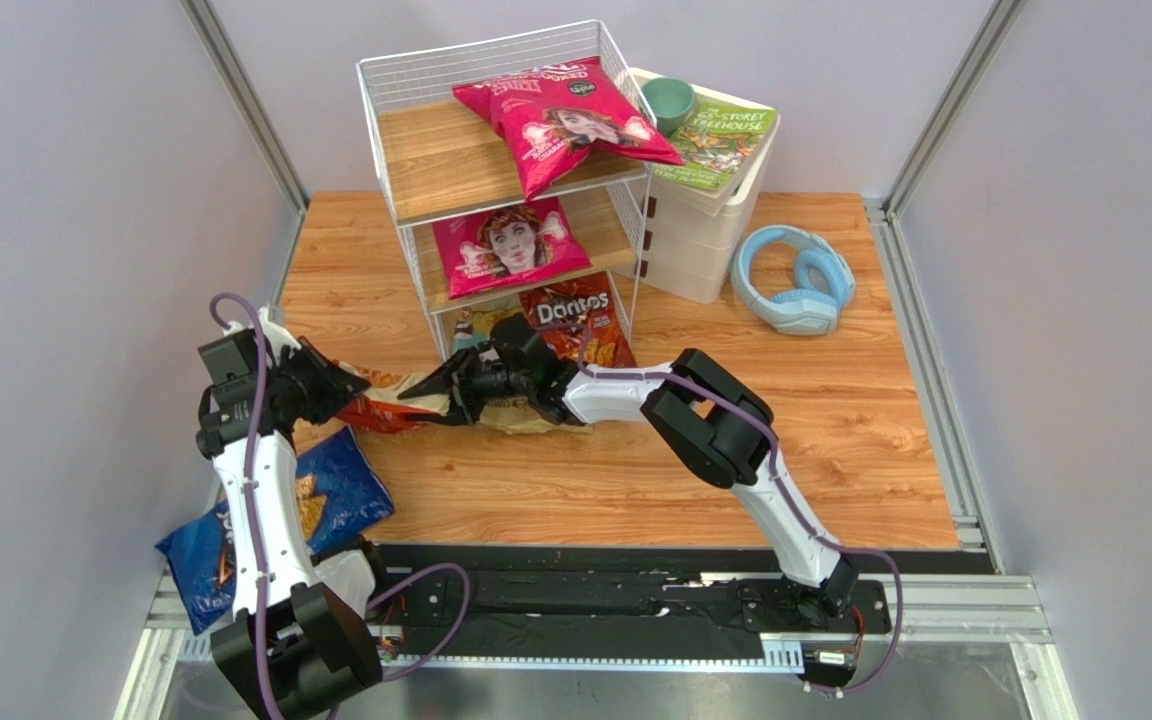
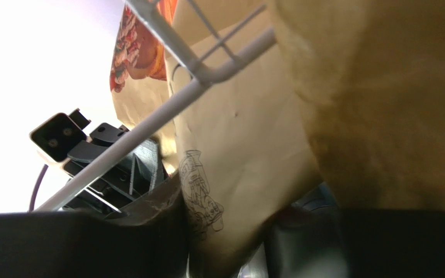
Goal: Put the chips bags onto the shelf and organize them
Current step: Pick up the potato chip from the center of the board.
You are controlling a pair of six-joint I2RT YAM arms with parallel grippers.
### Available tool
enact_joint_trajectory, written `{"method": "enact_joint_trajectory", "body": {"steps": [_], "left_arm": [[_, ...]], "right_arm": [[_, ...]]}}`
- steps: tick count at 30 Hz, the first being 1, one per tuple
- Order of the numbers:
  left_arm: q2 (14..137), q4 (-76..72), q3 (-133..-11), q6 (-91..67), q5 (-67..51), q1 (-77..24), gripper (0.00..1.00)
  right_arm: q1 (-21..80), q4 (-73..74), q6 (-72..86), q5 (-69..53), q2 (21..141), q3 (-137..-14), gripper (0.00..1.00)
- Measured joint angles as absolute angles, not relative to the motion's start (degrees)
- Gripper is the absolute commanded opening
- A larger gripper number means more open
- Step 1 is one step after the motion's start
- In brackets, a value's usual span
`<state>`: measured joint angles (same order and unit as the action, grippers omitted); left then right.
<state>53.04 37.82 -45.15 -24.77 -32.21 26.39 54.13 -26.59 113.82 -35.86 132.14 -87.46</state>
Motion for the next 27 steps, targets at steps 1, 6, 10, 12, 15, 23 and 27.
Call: {"method": "enact_joint_trajectory", "body": {"steps": [1,6,10,12,15,23,27], "left_arm": [[53.0,37.8,-45.1,-24.8,-32.1,26.4,0.00],[53.2,37.6,-45.1,-25.1,-31.0,26.4,0.23],[53.2,37.5,-45.2,-26.2,-28.8,26.4,0.46],[53.4,38.0,-45.5,-26.9,-26.7,26.4,0.53],[53.7,39.3,-47.3,-28.1,-23.2,26.7,0.53],[55.4,45.5,-60.7,-32.8,-9.8,28.2,0.52],[55.5,47.1,-65.8,-36.4,-5.8,28.3,0.52]], "right_arm": [[54.2,-26.5,113.6,-35.8,132.3,-87.8,0.05],[54.3,-26.3,114.2,-35.5,133.0,-89.3,0.00],[54.3,-25.6,114.2,-35.5,133.3,-90.3,0.00],[54.3,-25.3,114.2,-35.6,133.4,-91.2,0.00],[54.3,-25.2,114.2,-35.6,133.5,-92.0,0.00],[54.5,-25.3,114.2,-37.0,133.5,-92.9,0.00],[54.9,-25.3,114.2,-37.4,133.3,-92.8,0.00]]}}
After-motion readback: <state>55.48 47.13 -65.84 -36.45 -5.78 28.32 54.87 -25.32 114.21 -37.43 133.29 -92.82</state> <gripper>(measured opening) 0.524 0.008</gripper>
